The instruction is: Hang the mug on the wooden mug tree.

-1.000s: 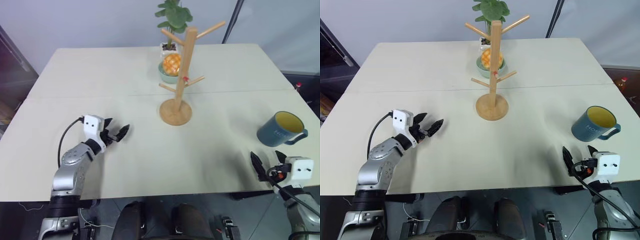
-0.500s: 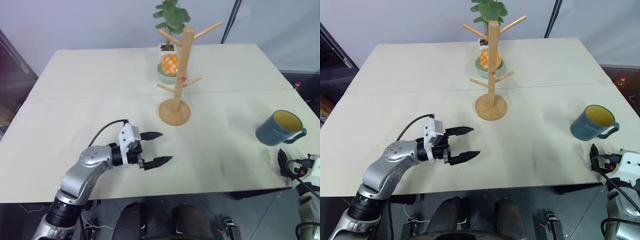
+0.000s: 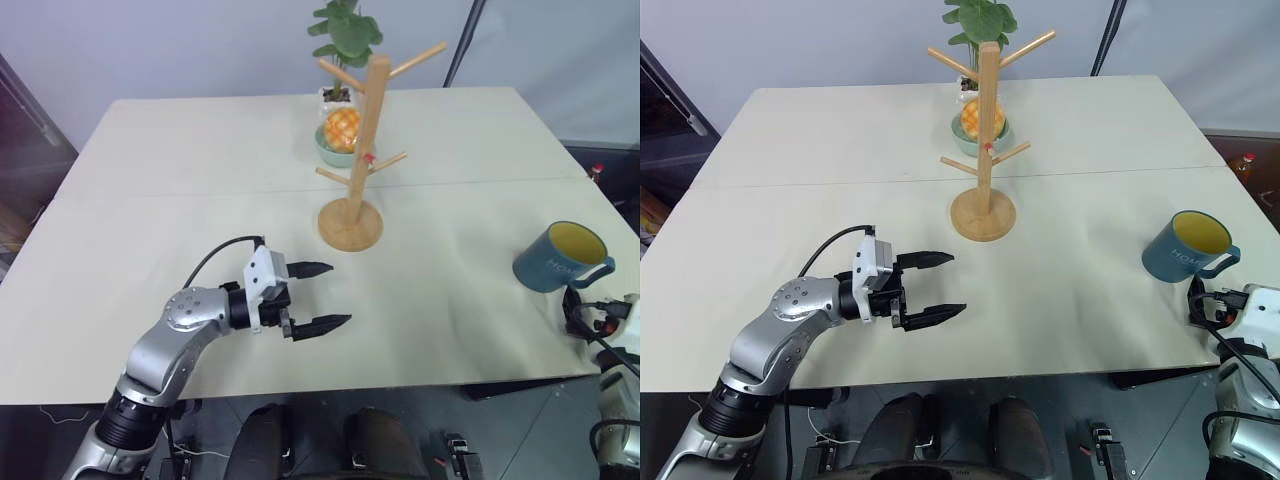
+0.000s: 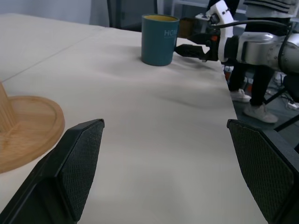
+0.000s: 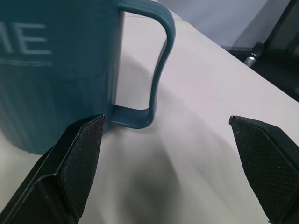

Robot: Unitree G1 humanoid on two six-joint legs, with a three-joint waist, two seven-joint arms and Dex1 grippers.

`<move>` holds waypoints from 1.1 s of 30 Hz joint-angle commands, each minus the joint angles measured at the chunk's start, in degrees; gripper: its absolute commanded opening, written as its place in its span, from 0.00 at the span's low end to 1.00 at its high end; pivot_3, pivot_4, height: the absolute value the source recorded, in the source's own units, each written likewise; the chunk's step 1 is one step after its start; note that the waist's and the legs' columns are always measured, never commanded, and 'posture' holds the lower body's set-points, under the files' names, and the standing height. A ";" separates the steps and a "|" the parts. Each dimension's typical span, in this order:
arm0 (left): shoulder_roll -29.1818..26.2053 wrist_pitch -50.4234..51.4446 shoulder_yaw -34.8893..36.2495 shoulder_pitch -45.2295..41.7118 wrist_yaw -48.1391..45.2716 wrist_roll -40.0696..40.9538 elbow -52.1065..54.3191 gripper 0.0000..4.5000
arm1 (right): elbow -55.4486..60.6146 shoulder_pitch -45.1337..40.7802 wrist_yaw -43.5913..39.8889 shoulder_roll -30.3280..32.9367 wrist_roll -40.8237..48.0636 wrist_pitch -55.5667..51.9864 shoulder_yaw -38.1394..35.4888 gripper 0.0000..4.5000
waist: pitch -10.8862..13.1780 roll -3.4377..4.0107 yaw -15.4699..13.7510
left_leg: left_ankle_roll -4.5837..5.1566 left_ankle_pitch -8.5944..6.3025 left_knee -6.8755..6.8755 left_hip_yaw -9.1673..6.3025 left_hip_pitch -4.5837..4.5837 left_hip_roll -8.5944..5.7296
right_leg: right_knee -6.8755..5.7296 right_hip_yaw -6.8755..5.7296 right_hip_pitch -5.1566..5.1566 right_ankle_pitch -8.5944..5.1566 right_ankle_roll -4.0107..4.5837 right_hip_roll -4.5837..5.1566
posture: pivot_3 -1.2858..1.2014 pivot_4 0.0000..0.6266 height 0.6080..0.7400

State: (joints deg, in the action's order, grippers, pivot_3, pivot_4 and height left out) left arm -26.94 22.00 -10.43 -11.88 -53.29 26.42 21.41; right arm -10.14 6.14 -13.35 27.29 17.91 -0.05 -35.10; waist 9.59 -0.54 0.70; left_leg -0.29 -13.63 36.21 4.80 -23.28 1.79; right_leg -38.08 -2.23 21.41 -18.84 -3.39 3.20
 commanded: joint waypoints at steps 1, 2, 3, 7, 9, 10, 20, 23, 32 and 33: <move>-0.07 -0.93 -0.09 -0.91 -0.11 0.09 2.00 1.00 | -0.92 -1.14 0.19 1.87 -0.36 1.87 -1.55 0.98 | 0.00 0.00 0.03 | 0.00 0.00 0.00 0.00 0.00 0.00 | 0.00 0.00 0.00 0.00 0.00 0.00 | 0.52 0.24 1.00; -0.06 -0.88 -0.16 -0.92 -0.07 0.08 2.14 1.00 | -1.63 -1.54 0.08 2.22 -0.38 2.04 -1.48 0.98 | 0.00 0.00 0.08 | 0.00 0.00 0.00 0.00 0.00 0.00 | 0.00 0.00 0.00 0.00 0.00 0.00 | 0.52 0.24 1.00; -0.04 -0.82 -0.22 -0.93 -0.02 0.08 2.29 1.00 | -2.48 -2.00 -0.12 2.64 -0.31 2.21 -1.48 0.98 | 0.00 0.00 0.09 | 0.00 0.00 0.00 0.00 0.00 0.00 | 0.00 0.01 0.00 0.00 0.00 -0.01 | 0.52 0.24 1.00; 0.01 -0.69 -0.34 -0.96 0.22 0.01 2.66 1.00 | -6.96 -4.58 -1.76 4.68 0.14 3.16 -1.37 0.98 | 0.00 0.00 0.07 | 0.00 0.00 0.00 0.01 0.01 0.00 | 0.00 0.02 0.00 0.00 0.00 -0.02 | 0.52 0.24 1.00; 0.00 -0.57 -0.35 -1.03 0.32 0.00 2.71 1.00 | -9.04 -5.83 -2.63 5.64 0.19 3.45 -1.01 0.98 | 0.00 0.00 0.06 | 0.00 0.00 0.01 0.02 0.01 0.00 | 0.00 0.02 0.00 0.00 -0.01 -0.02 | 0.52 0.24 1.00; 0.00 -0.52 -0.36 -1.03 0.40 0.00 2.78 1.00 | -9.94 -6.38 -3.16 6.04 0.22 3.64 -0.85 0.98 | 0.00 0.00 0.05 | 0.00 0.00 0.01 0.01 0.01 0.00 | 0.00 0.02 0.00 0.00 -0.01 -0.03 | 0.52 0.24 1.00; 0.01 -0.21 -0.20 -1.09 1.53 -0.13 3.28 1.00 | -15.88 -11.27 -9.20 7.48 1.81 3.94 0.39 0.44 | 0.00 0.00 0.06 | -0.01 0.01 0.01 0.01 0.02 0.00 | 0.00 0.03 -0.02 0.00 -0.01 -0.04 | 0.52 0.24 1.00; -0.13 -0.26 -0.01 -0.92 1.71 -0.15 3.28 1.00 | -14.70 -11.03 -10.34 6.83 2.45 3.37 0.66 0.09 | 0.00 0.00 0.03 | -0.01 0.01 0.01 0.01 0.01 0.00 | 0.00 0.03 -0.02 0.00 -0.01 -0.04 | 0.52 0.24 1.00; -0.94 -0.77 1.23 -0.67 2.01 -0.44 2.36 1.00 | 1.37 -5.40 -11.30 7.07 0.35 0.61 4.70 0.01 | 0.00 0.02 0.07 | -0.01 0.01 0.01 0.01 0.01 0.01 | -0.01 0.04 -0.02 0.00 -0.01 -0.04 | 0.52 0.24 1.00; -1.04 -1.10 1.77 -0.86 2.24 -0.70 1.80 1.00 | 5.32 -4.31 -11.88 8.18 -1.83 0.36 6.69 0.01 | 0.00 0.02 0.09 | -0.02 0.01 0.00 0.01 0.02 0.02 | -0.01 0.04 -0.01 0.00 -0.02 -0.04 | 0.52 0.24 1.00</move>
State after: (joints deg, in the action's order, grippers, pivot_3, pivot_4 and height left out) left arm -27.53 22.00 -10.24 -12.13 -51.36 25.70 22.56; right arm -11.71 1.47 -24.53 33.32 18.19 -0.01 -30.16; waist 9.60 -0.52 0.79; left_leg -0.31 -13.62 36.21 4.80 -23.27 1.82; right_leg -38.09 -2.19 21.41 -18.84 -3.41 3.16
